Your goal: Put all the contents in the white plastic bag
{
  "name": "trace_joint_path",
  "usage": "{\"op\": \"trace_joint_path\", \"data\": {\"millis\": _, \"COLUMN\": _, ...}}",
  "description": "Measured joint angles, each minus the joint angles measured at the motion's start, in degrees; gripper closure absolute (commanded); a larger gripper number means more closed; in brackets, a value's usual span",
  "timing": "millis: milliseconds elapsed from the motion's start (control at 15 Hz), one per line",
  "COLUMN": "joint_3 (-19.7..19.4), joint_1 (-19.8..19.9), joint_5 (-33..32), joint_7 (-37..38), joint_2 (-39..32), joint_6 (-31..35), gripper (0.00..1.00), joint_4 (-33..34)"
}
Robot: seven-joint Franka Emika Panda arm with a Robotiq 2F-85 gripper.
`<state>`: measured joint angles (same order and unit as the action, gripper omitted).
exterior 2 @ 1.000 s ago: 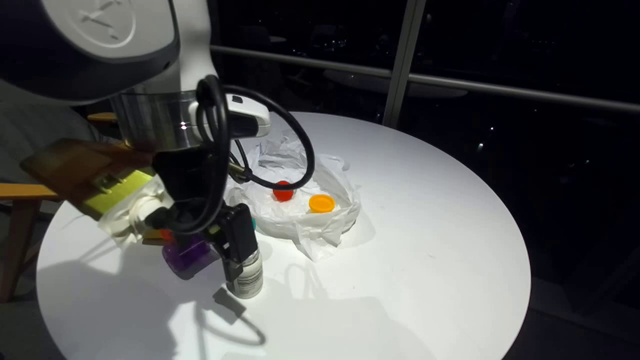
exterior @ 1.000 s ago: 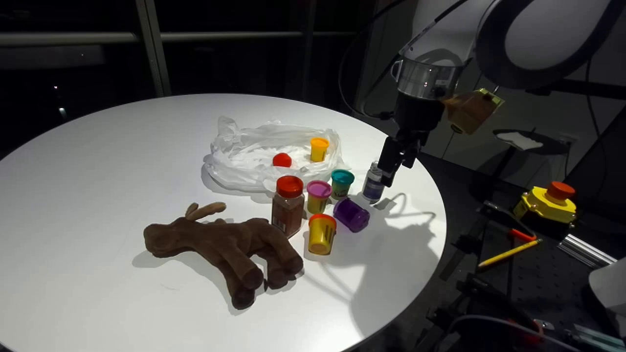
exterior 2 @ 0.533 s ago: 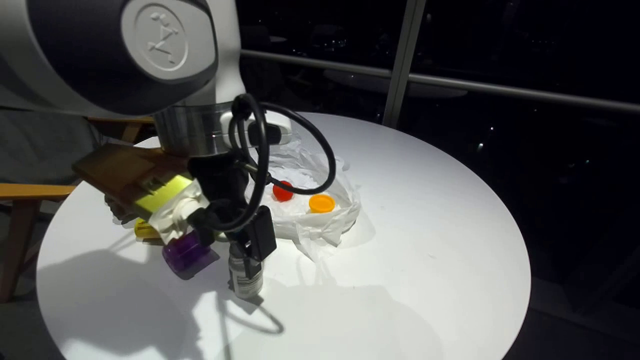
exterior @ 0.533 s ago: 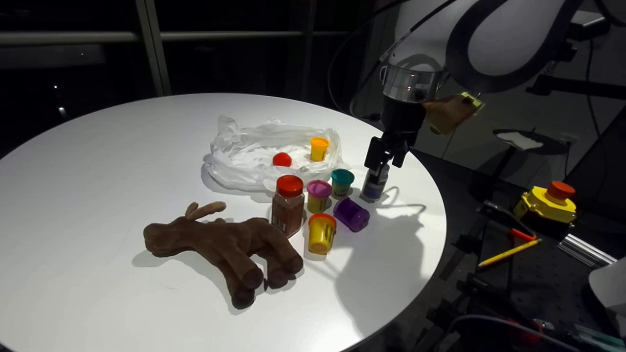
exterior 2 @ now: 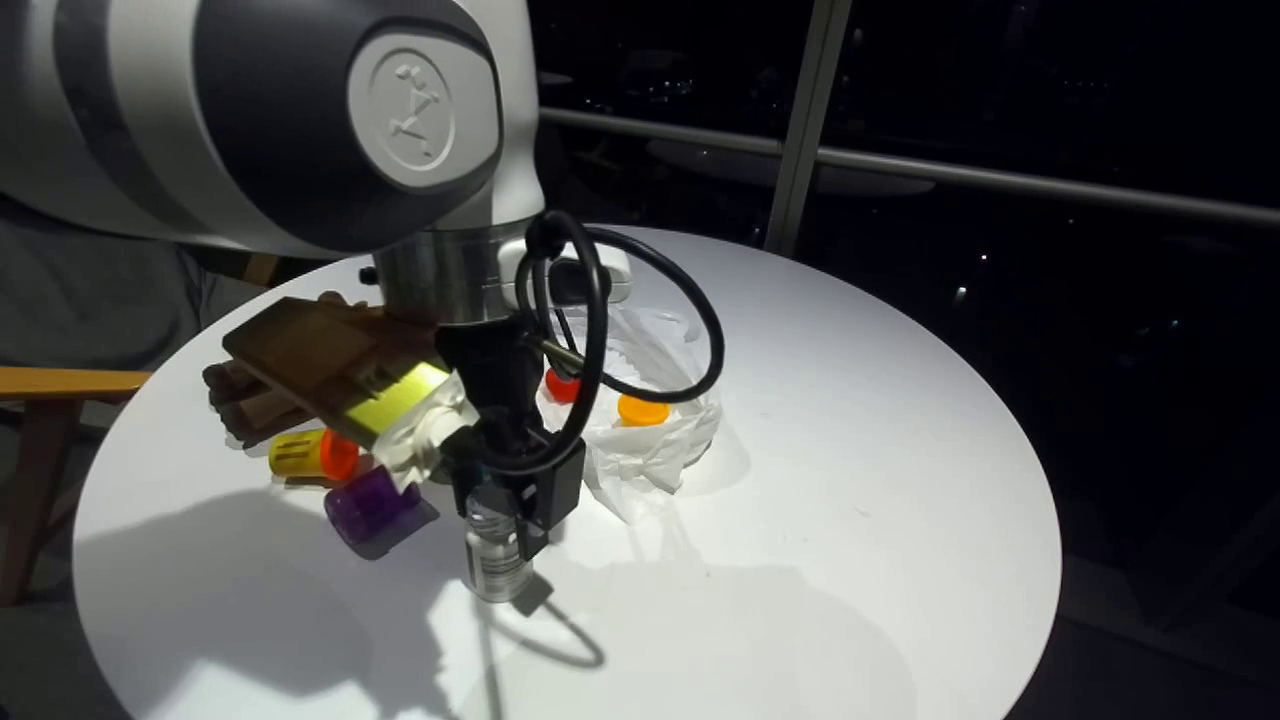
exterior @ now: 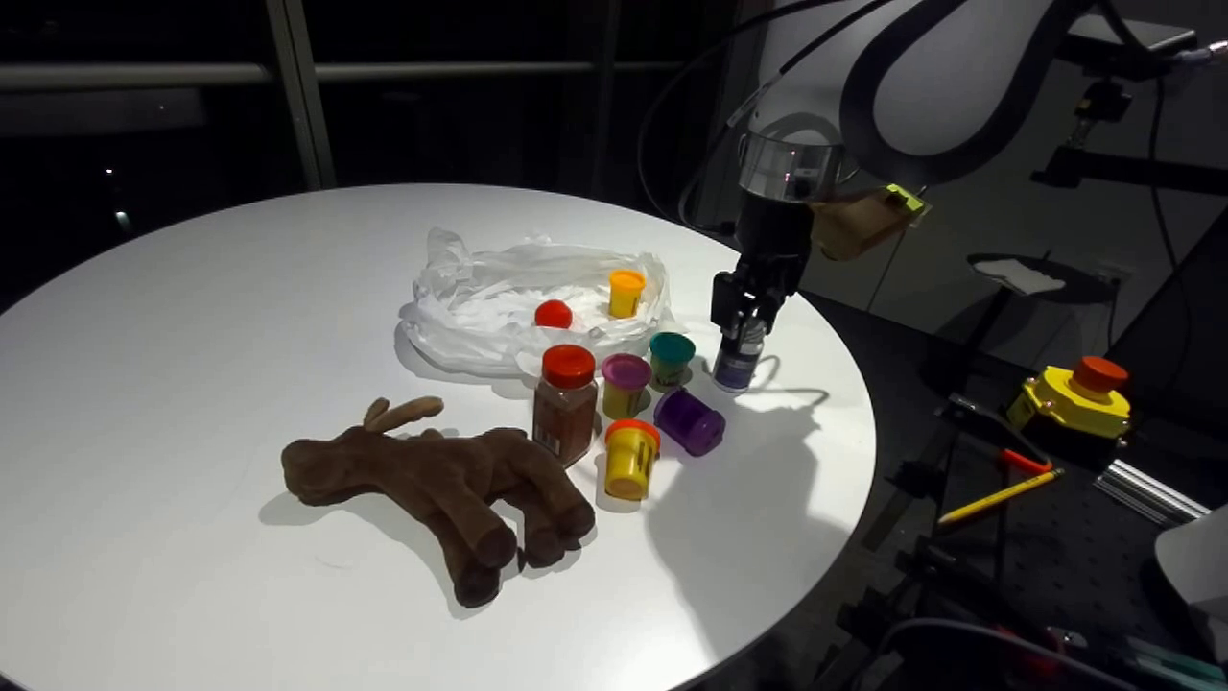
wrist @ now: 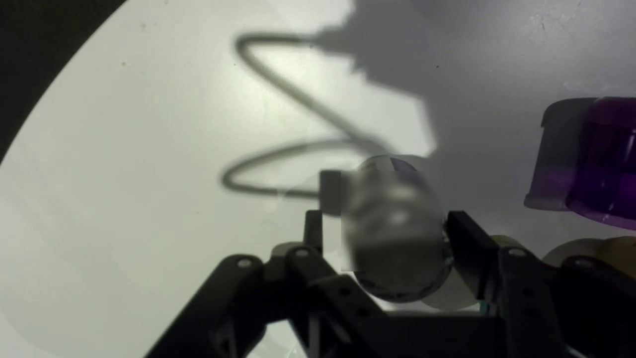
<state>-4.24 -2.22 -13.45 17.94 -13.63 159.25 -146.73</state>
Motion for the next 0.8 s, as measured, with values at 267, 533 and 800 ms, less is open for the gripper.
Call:
{"op": "trace_joint_path", "data": {"millis": 267, "joint_3": -0.4, "joint_1": -0.5, "joint_5": 1.0, "joint_7": 0.4, "joint_2": -0.1, "joint_6": -0.3, "gripper": 0.79, "joint_4": 0.4}}
{"op": "trace_joint_path", "data": {"millis": 533, "joint_3": -0.3, "joint_1": -0.7, "joint_5": 3.1, "joint_7": 1.2, "joint_2": 2.8, "joint_6": -4.8, "gripper": 0.79, "joint_4": 3.1}}
{"op": "trace_joint_path", "data": {"millis": 800, "joint_3": 0.6, "joint_1": -1.2, "joint_5": 3.5, "joint_7": 3.1, "joint_2": 8.0, "joint_6": -14.5, "gripper": 0.79, "joint_4": 9.8}}
